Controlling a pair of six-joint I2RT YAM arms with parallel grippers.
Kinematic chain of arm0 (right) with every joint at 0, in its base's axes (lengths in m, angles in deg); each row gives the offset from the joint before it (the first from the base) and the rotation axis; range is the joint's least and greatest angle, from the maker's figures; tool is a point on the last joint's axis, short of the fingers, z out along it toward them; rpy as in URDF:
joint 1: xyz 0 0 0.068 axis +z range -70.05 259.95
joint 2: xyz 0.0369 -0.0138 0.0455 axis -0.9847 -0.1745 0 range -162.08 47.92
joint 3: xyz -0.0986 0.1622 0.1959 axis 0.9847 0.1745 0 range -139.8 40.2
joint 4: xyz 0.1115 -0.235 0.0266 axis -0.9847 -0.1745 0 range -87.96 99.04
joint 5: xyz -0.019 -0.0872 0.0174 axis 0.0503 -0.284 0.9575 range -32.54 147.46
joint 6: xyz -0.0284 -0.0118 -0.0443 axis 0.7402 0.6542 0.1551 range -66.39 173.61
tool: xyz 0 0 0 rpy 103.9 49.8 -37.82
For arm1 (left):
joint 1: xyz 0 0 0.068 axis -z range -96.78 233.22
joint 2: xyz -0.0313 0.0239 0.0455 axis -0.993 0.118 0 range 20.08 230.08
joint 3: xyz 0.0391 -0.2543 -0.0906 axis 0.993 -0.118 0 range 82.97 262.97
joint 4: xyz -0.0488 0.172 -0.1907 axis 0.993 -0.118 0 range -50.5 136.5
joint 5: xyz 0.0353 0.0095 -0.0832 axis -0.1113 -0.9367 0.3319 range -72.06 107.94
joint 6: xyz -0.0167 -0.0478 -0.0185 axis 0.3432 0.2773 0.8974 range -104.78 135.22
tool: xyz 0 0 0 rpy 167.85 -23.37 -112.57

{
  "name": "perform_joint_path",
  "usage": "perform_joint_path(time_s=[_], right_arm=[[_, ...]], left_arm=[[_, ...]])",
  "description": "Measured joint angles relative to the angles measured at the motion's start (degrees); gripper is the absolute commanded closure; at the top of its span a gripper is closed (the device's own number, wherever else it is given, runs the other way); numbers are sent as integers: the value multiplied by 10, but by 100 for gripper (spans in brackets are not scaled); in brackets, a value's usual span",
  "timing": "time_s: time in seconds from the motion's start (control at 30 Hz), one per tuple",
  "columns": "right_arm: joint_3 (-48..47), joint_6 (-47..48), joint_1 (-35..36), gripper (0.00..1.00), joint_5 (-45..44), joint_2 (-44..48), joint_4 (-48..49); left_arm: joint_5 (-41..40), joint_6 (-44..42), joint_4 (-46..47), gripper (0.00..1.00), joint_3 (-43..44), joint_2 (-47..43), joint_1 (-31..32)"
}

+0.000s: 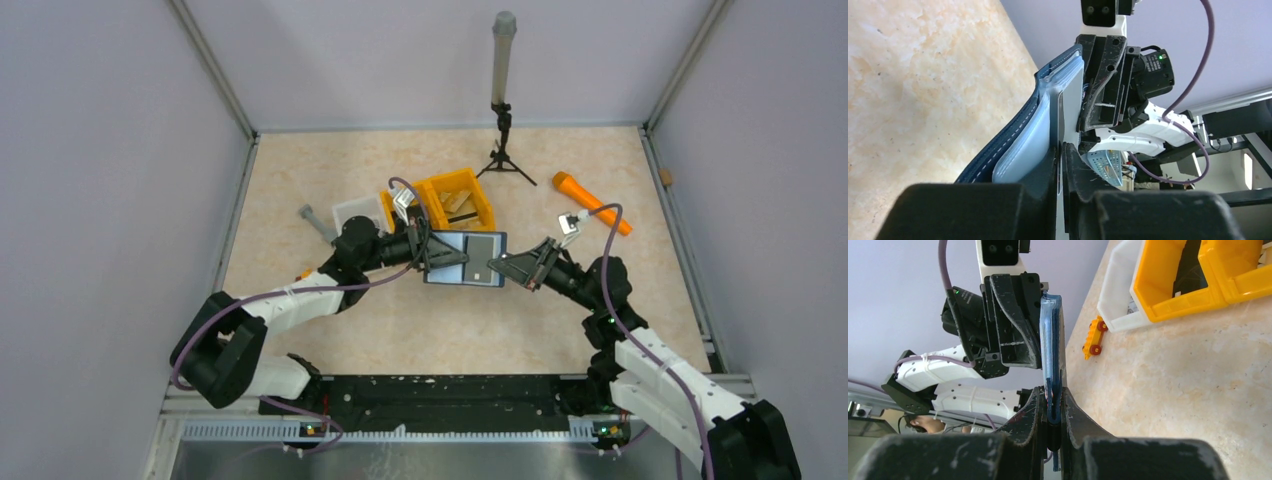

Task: Take the credit cards out of the card holder
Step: Remove the credit card from the card holder.

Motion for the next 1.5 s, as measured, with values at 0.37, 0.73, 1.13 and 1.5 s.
perform_joint_path(time_s=[0.37, 0.73, 1.13, 1.5], right_arm=[[-2, -1, 0, 100, 15, -4, 7], [-2, -17, -4, 99, 54, -2, 21], [0, -35, -7, 100, 69, -32, 56], [0, -42, -7, 99, 79, -41, 76]], left_arm=[[28, 28, 50, 100, -19, -2, -10], [69, 36, 66, 97, -40, -36, -23], [88, 75, 133, 68, -42, -3, -25], [100, 116, 197, 91, -42, 33, -15]])
